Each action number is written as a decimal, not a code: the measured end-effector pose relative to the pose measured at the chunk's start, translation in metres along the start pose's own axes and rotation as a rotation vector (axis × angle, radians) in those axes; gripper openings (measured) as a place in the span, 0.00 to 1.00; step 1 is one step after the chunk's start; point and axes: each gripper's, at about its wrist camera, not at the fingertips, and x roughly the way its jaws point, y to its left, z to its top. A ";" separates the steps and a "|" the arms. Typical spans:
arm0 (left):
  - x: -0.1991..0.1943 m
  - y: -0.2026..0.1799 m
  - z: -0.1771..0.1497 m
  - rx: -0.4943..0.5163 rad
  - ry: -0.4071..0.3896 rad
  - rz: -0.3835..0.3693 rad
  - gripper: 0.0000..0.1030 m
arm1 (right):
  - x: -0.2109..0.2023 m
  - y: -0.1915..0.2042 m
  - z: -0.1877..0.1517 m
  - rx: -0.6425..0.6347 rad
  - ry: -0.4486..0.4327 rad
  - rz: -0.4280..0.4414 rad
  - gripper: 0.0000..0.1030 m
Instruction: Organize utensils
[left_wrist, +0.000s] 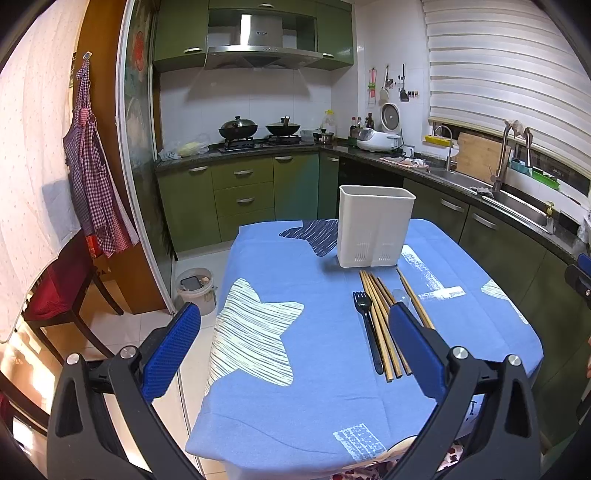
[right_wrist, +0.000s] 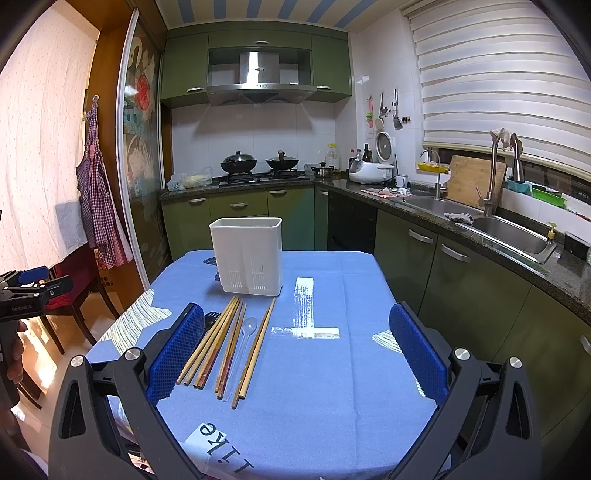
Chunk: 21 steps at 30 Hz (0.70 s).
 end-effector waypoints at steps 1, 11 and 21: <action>0.000 0.000 0.000 0.000 -0.001 -0.001 0.94 | -0.001 -0.001 0.001 -0.001 0.000 0.000 0.96; 0.004 0.000 -0.001 0.004 0.008 -0.002 0.94 | 0.003 0.006 -0.008 -0.001 0.005 0.000 0.96; 0.004 0.000 -0.002 0.005 0.011 -0.003 0.94 | 0.009 0.006 -0.011 0.001 0.012 0.002 0.96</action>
